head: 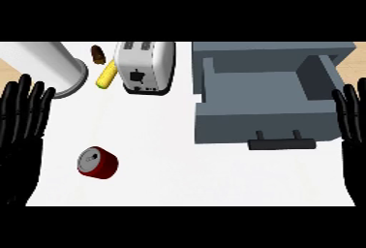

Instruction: Pick up the can, place it into the drawer and close the drawer

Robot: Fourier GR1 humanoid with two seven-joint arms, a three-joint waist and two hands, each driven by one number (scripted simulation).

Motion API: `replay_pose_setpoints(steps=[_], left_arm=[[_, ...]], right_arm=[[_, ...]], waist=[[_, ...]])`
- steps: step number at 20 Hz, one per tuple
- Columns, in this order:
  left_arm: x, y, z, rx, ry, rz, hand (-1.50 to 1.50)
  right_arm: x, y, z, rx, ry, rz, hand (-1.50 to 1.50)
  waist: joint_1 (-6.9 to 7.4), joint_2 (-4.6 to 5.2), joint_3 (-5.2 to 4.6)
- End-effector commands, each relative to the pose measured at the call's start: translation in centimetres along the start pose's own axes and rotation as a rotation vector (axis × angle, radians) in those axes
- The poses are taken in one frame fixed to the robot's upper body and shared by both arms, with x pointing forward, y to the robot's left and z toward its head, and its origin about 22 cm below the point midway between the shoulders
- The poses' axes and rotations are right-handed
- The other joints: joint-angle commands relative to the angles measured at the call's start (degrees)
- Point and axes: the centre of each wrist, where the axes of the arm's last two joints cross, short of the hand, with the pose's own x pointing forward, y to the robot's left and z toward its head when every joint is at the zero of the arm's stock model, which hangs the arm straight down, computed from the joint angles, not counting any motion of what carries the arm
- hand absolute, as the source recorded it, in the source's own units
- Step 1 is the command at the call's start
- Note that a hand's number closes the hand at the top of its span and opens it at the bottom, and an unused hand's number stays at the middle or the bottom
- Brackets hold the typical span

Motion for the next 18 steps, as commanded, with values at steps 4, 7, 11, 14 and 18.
replay_pose_setpoints(steps=[4, 7, 11, 14, 18], left_arm=[[2.1, 3.0, 1.8, -0.162, -0.051, 0.094, -1.5], [-1.6, 3.9, 3.9, -0.131, 0.292, 0.012, -1.5], [0.4, 6.2, 5.5, -0.15, 0.356, 0.013, -1.5], [1.4, 6.1, 6.3, -0.138, 0.365, 0.026, -1.5], [3.8, 7.9, 7.0, -0.136, 0.353, 0.018, -1.5]], right_arm=[[-0.5, 0.8, 0.1, 0.035, 0.01, -0.049, -1.5], [-2.9, -0.8, 1.9, -0.133, 0.285, -0.016, -1.5], [-1.2, -1.6, 4.4, -0.149, 0.345, -0.003, -1.5], [0.2, -2.5, 2.0, -0.182, 0.339, -0.007, -1.5], [-0.3, -5.2, 6.3, -0.185, 0.353, 0.022, -1.5]], waist=[[1.52, 0.84, -0.7], [0.73, 1.54, -0.66], [0.99, 0.69, -0.68], [1.34, 0.85, -0.69], [1.12, 0.77, -0.66]])
